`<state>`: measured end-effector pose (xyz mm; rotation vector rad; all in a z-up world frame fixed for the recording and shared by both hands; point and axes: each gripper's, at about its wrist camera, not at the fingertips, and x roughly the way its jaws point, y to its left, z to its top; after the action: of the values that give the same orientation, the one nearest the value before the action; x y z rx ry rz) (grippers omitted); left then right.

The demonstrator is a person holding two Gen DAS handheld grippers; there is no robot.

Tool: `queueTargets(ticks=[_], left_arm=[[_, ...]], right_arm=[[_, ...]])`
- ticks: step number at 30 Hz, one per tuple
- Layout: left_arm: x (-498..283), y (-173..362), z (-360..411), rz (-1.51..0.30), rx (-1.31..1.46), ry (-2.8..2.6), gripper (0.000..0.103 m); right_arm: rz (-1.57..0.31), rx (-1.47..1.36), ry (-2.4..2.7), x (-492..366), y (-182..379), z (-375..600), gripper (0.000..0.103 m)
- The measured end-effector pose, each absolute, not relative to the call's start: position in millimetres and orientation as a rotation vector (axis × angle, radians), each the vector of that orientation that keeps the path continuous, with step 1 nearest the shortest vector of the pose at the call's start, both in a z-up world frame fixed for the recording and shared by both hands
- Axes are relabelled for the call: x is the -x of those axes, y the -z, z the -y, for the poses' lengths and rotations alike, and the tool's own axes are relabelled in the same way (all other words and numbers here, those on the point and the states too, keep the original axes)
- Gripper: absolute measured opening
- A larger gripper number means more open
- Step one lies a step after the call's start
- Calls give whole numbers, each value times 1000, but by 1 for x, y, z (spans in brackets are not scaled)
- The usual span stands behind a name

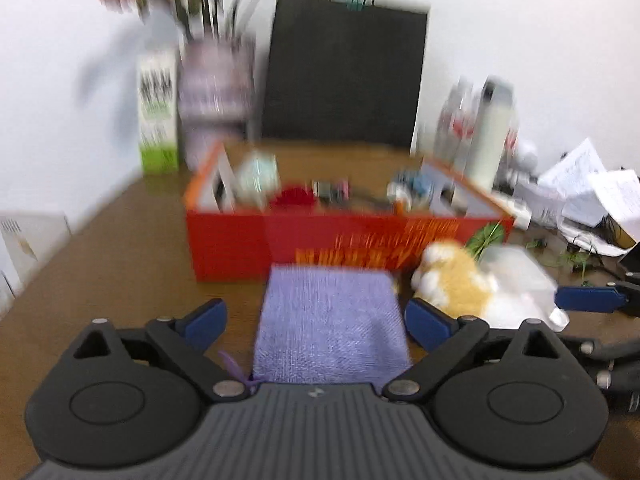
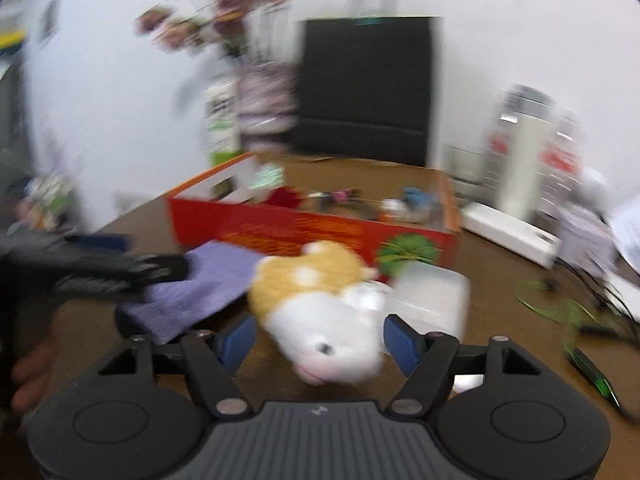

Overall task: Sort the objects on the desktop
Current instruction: 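Grasp the purple pouch with left tool while right tool grasps plush hamster, then lift the purple pouch with left tool while right tool lifts the hamster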

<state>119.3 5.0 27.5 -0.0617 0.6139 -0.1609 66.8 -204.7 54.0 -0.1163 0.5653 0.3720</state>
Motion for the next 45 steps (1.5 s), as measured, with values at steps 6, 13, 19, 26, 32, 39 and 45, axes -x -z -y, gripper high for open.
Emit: queueTargets(ticks=[6, 13, 19, 26, 32, 39, 45], left_arm=[[-130, -21, -6, -695, 95, 171, 61], [-87, -64, -17, -551, 211, 175, 7], [-22, -104, -33, -429, 295, 215, 7], [41, -79, -54, -546, 364, 296, 7], [60, -42, -41, -663, 317, 331, 7], [74, -29, -16, -673, 181, 366, 7], [76, -29, -20, -637, 185, 303, 7]], right_arm=[[-595, 239, -343, -92, -40, 180, 44], [-567, 317, -381, -67, -56, 166, 0], [-521, 287, -418, -41, -70, 170, 33], [-595, 261, -383, -85, -52, 178, 68], [-630, 222, -367, -95, -33, 171, 47], [-457, 320, -345, 15, -72, 166, 46], [-535, 221, -276, 87, -52, 203, 46]])
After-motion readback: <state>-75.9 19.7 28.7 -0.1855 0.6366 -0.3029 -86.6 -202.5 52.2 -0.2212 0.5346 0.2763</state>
